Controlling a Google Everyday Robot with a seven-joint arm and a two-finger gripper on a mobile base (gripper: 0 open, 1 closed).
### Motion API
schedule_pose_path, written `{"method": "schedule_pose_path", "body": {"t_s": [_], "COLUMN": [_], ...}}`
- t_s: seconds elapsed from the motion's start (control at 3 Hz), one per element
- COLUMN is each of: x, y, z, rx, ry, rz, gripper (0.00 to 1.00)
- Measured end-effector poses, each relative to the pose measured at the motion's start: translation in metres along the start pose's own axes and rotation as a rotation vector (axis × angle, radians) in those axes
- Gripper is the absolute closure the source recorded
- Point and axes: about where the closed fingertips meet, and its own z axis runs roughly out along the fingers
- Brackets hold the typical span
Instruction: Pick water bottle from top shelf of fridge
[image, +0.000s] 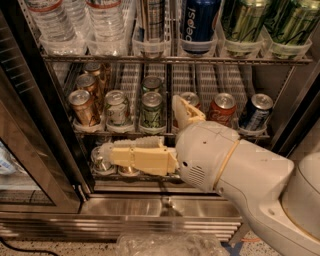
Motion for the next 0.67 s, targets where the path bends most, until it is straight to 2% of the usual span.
{"method": "schedule_pose_path", "body": {"t_s": [0.33,0.67], "x": [0.008,0.008], "y": [-0.011,-0.040], "z": [0.008,0.006], "rx": [0.136,0.314], "ry": [0.102,0.145], "rz": [-0.067,-0.126], "gripper": [0.00,0.00]}}
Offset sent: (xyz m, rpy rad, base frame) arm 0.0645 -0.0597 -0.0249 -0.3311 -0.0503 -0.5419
